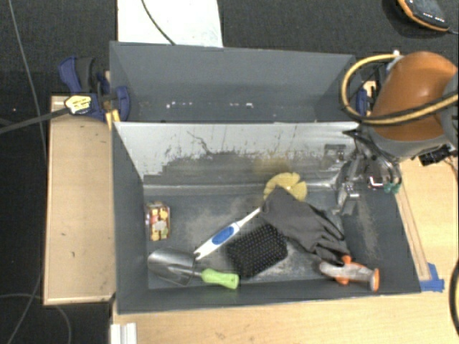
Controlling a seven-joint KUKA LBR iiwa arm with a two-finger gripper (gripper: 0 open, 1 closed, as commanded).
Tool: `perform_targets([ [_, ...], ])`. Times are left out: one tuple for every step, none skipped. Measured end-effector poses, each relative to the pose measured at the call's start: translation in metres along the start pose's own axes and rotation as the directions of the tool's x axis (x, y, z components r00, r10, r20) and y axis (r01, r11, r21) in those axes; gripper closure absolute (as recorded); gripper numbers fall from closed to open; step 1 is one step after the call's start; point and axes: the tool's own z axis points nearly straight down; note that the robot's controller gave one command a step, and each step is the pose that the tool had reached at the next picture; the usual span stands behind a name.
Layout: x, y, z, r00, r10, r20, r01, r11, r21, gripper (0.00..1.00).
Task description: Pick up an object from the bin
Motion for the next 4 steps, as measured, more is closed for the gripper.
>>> perform_targets([
  [0.000, 0.000, 0.000, 1.000, 0.000, 0.000, 0.000, 1.000, 0.000, 0.00],
  [0.008, 0.006, 0.085, 0.998, 0.060, -0.001, -0.060, 0.998, -0.001, 0.00],
  [0.009, 0.006, 0.086, 0.998, 0.061, -0.005, -0.061, 0.998, -0.002, 0.00],
  [0.008, -0.029, 0.060, 0.993, -0.114, 0.001, 0.114, 0.993, -0.002, 0.00],
])
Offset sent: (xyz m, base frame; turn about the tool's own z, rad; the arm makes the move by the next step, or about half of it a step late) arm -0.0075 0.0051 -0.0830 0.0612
